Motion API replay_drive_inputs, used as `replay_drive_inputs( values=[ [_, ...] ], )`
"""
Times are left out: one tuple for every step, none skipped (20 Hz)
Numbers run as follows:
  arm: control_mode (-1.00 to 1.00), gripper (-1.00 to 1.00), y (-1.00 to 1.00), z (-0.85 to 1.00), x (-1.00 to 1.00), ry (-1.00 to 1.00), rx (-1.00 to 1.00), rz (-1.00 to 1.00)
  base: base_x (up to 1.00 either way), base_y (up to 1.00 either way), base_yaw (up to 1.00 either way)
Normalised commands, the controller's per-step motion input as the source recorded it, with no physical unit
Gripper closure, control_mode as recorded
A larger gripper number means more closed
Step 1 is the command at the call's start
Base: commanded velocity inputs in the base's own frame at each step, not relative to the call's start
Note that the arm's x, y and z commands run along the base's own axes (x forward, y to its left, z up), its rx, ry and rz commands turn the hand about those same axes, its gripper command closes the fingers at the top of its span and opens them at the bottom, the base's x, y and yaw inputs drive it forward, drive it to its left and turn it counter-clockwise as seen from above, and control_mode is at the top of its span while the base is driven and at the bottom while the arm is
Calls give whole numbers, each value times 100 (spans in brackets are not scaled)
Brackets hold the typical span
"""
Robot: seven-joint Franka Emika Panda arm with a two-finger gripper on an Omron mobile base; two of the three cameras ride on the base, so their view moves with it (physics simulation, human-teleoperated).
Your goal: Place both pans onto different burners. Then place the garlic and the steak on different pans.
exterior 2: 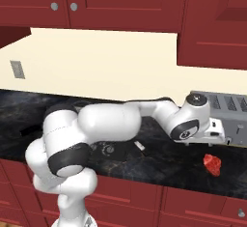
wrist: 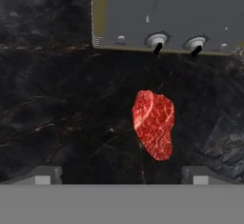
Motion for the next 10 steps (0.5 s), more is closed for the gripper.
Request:
replay_drive_inputs(
  values=[
    [-100, -100, -50, 0, -15, 1, 0, 0, 0, 0, 0],
    [-100, -100, -45, 0, -10, 1, 0, 0, 0, 0, 0],
    [-100, -100, -38, 0, -12, 3, 0, 0, 0, 0, 0],
    [-100, -100, -31, 0, -14, 4, 0, 0, 0, 0, 0],
    [-100, -100, -29, 0, -19, 4, 0, 0, 0, 0, 0],
    [-100, -100, -21, 0, -16, 2, 0, 0, 0, 0, 0],
    [-100, -100, -9, 0, -4, 4, 0, 0, 0, 0, 0],
    [-100, -100, -4, 0, 0, 2, 0, 0, 0, 0, 0],
    [-100, -100, -6, 0, 0, 3, 0, 0, 0, 0, 0],
    [-100, -100, -6, 0, 0, 2, 0, 0, 0, 0, 0]
  ],
)
